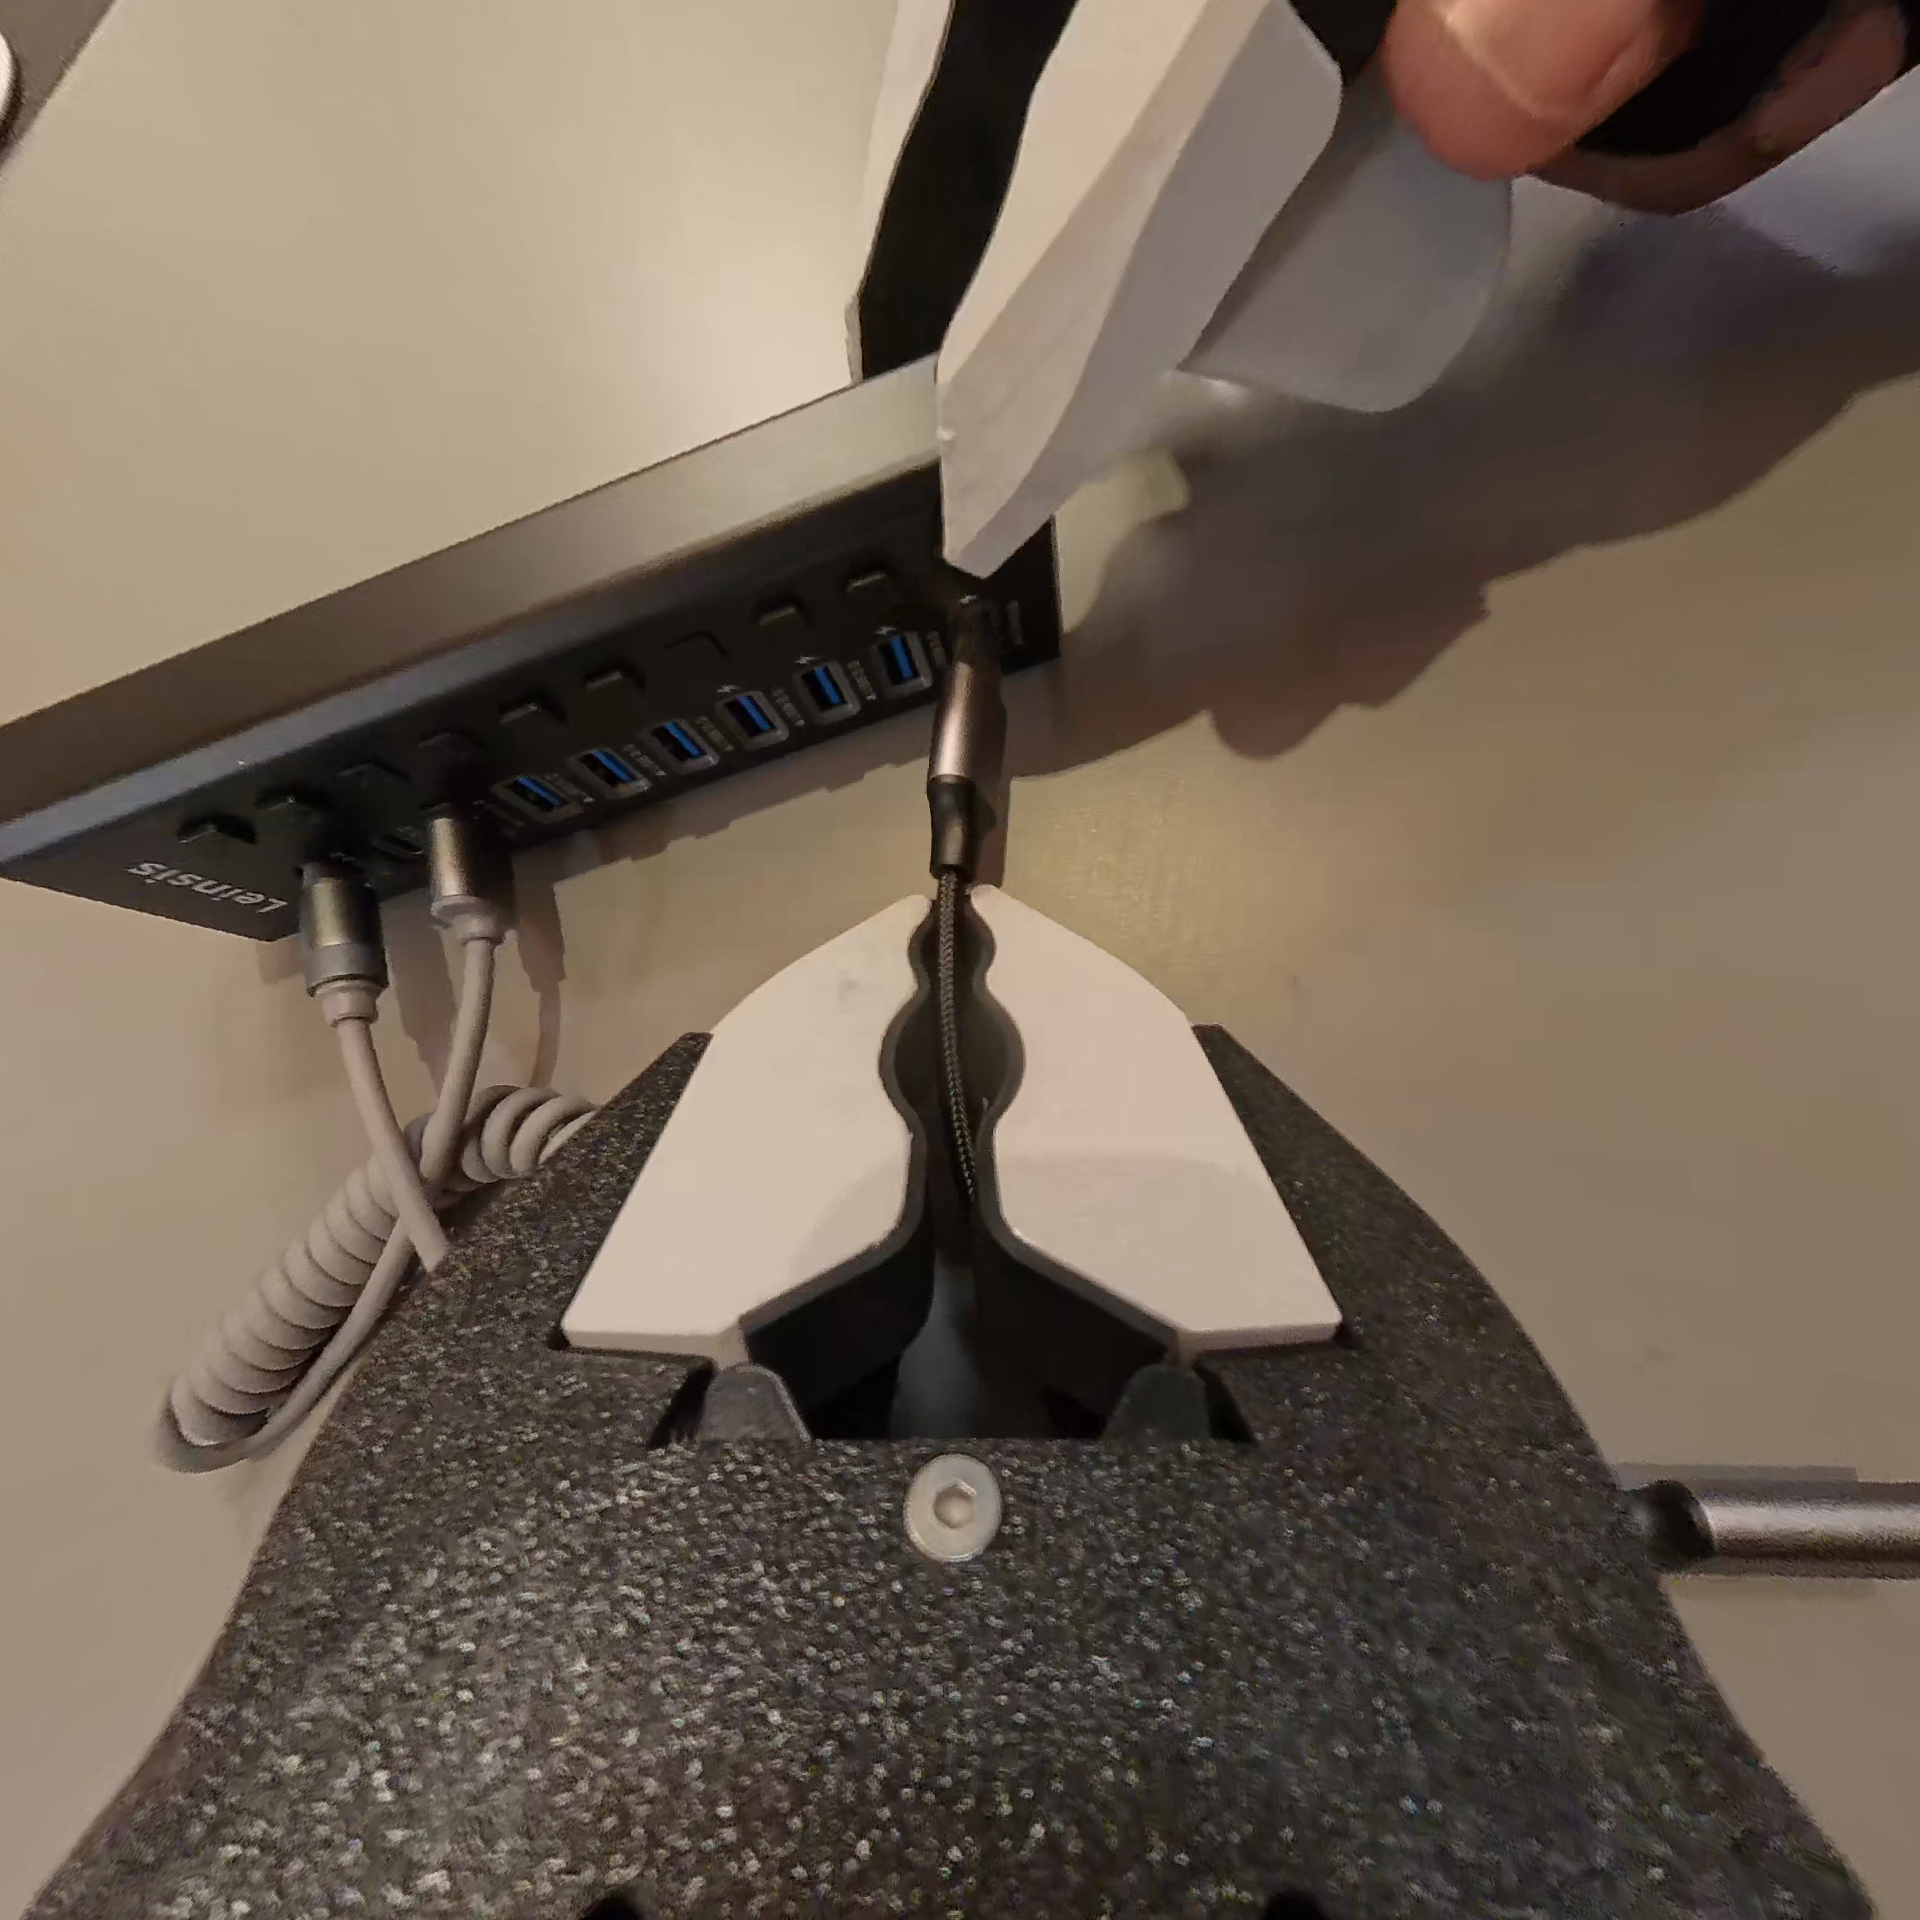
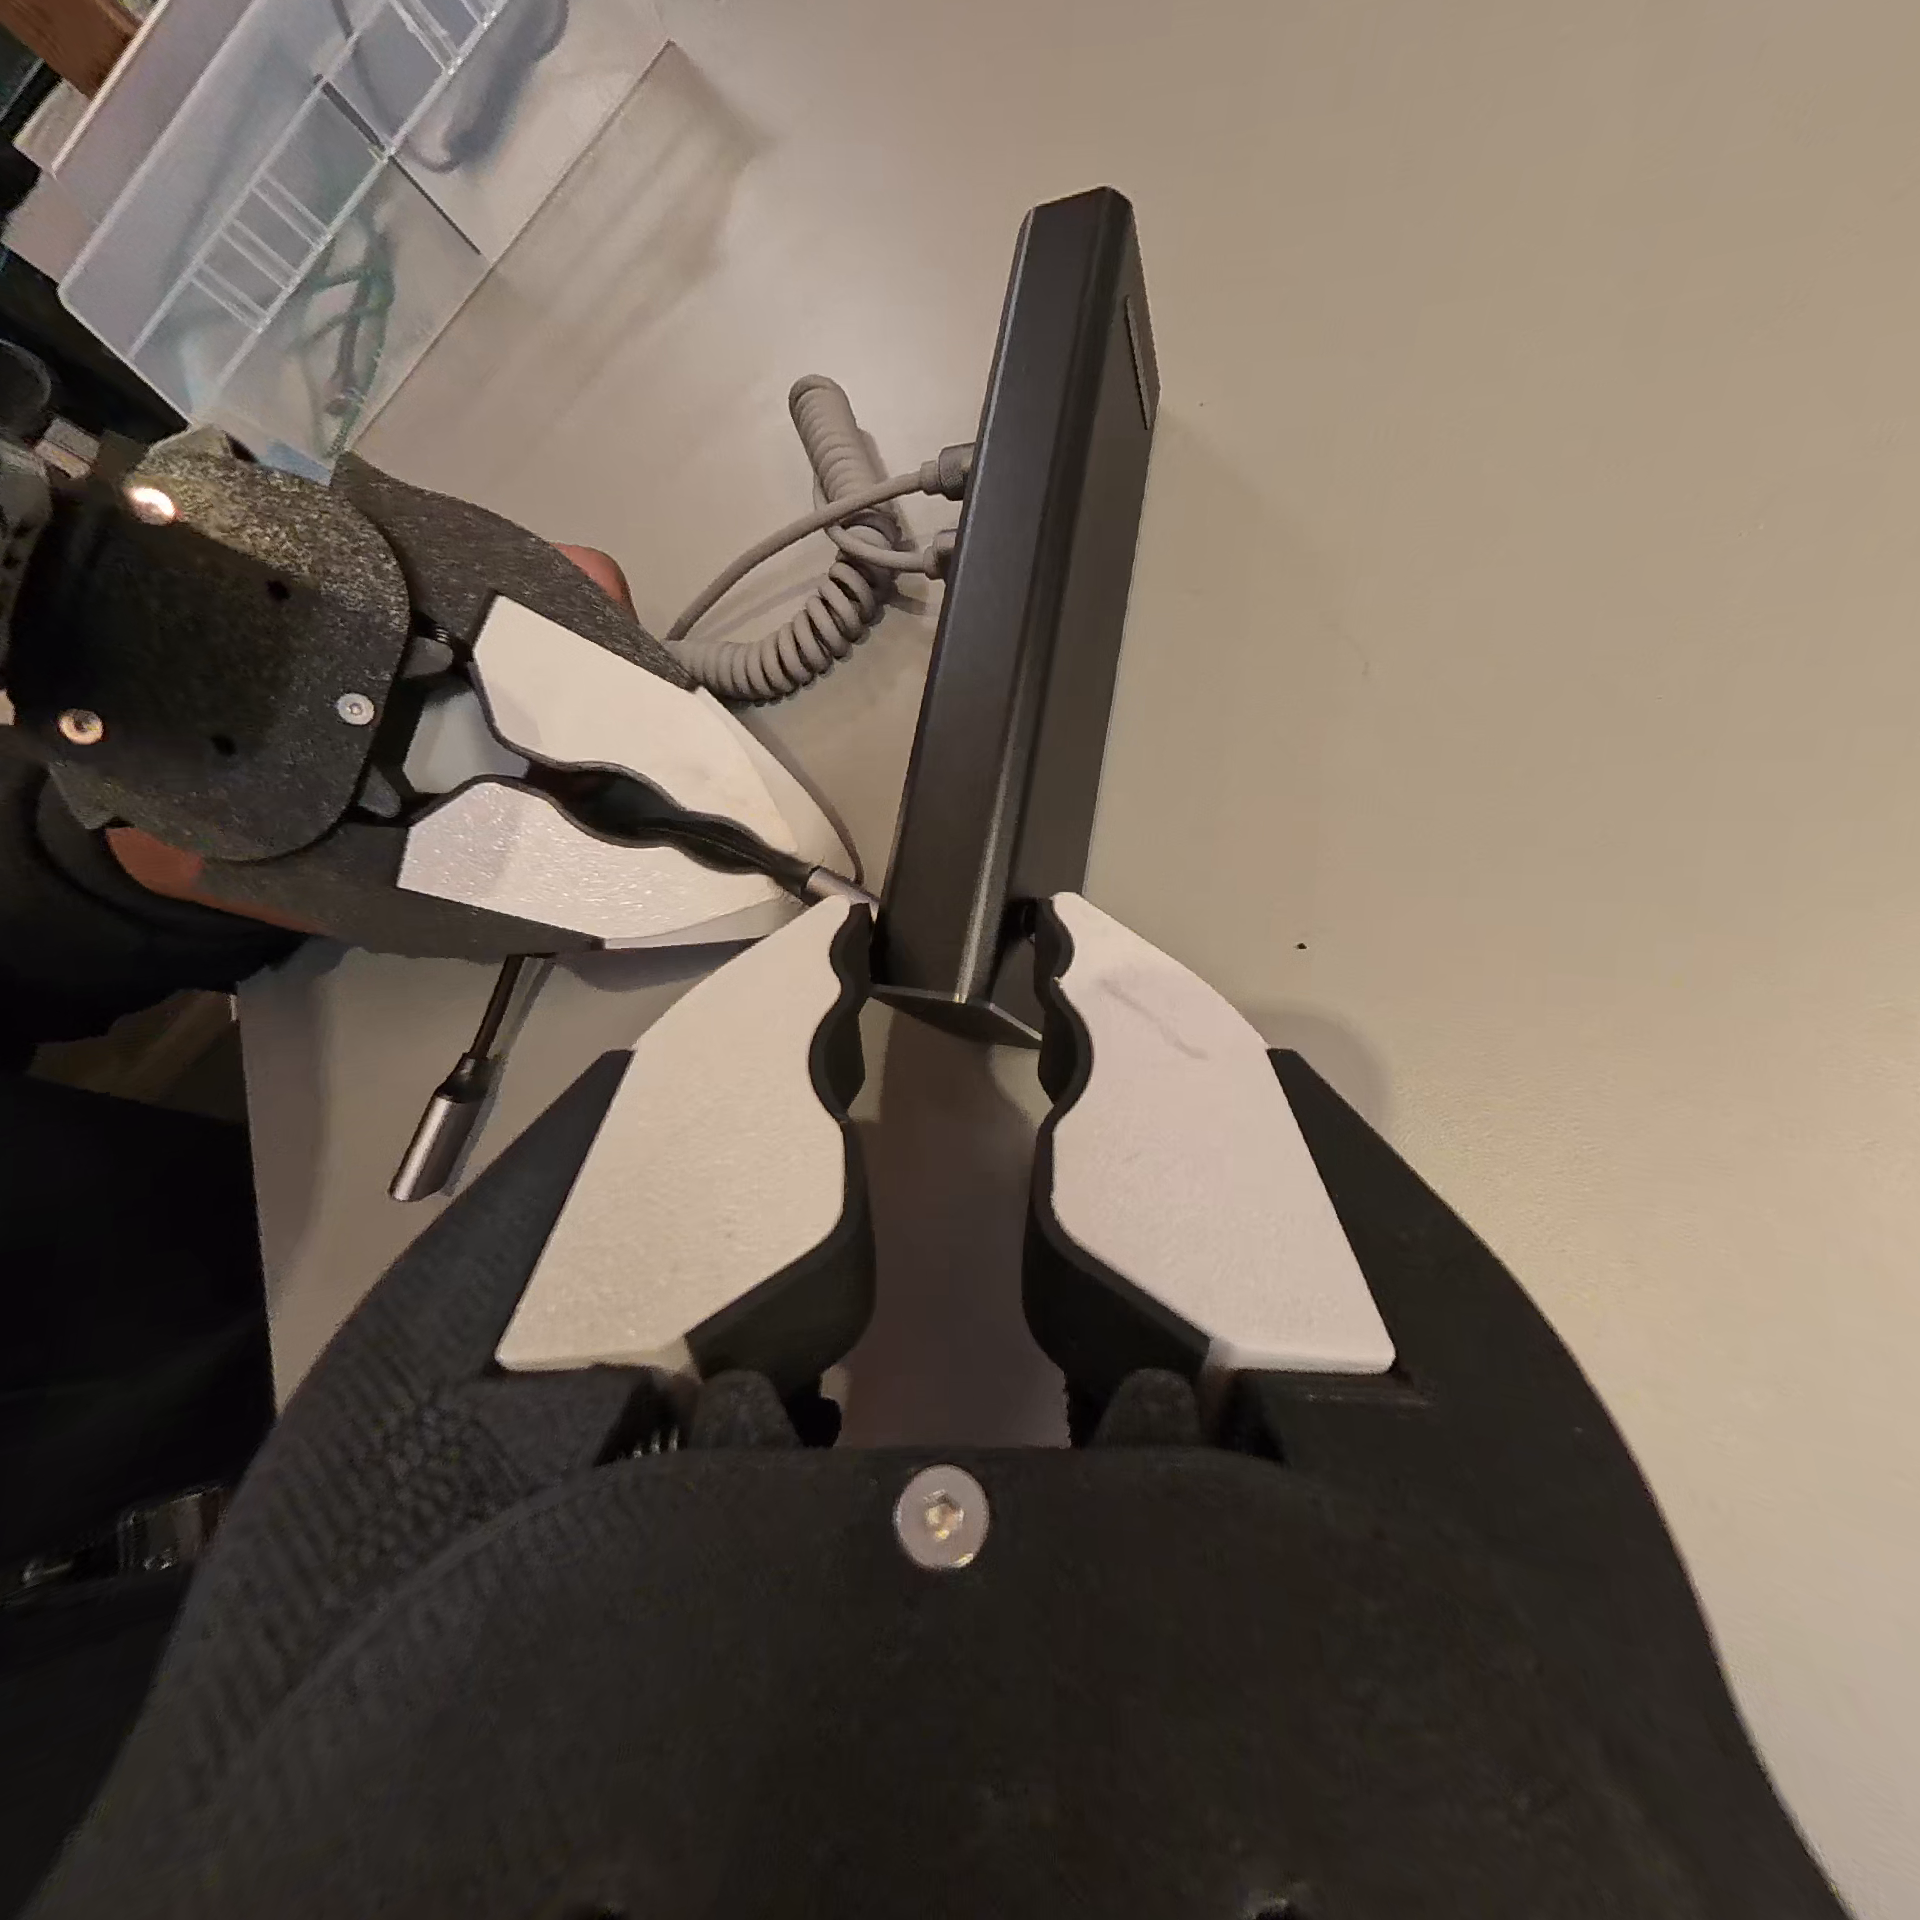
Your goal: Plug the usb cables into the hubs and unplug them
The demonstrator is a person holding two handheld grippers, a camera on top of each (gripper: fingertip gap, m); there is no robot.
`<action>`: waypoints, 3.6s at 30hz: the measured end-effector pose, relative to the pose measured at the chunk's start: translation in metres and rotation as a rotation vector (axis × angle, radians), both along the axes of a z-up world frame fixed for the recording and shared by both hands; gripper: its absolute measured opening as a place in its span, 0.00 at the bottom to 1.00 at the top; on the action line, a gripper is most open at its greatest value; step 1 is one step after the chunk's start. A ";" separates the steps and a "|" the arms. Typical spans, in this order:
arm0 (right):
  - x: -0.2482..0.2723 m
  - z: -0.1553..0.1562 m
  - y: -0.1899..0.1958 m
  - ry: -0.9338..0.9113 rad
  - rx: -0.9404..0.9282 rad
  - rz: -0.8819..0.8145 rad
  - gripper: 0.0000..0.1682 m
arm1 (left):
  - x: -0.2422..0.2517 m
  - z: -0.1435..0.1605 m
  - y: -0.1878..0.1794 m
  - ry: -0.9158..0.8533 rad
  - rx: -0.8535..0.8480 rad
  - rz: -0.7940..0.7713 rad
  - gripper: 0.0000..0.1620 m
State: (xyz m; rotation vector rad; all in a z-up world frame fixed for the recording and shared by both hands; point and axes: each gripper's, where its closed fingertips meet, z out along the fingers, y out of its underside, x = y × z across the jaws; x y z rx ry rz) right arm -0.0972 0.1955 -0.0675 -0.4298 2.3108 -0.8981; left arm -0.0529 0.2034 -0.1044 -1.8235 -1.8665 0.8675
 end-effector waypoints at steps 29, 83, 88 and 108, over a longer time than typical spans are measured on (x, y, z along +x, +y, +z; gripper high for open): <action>-0.004 -0.013 0.016 0.050 -0.008 0.118 0.21 | -0.003 0.005 0.005 0.051 -0.014 -0.004 0.00; 0.009 0.006 -0.001 -0.142 0.010 -0.058 0.16 | 0.000 0.039 -0.001 0.166 -0.056 0.017 0.00; 0.011 0.006 -0.002 -0.137 -0.011 -0.050 0.15 | 0.002 0.038 -0.001 0.191 0.030 0.021 0.00; 0.018 -0.010 0.007 -0.015 -0.012 0.060 0.19 | 0.017 0.015 0.009 0.059 0.192 -0.055 0.00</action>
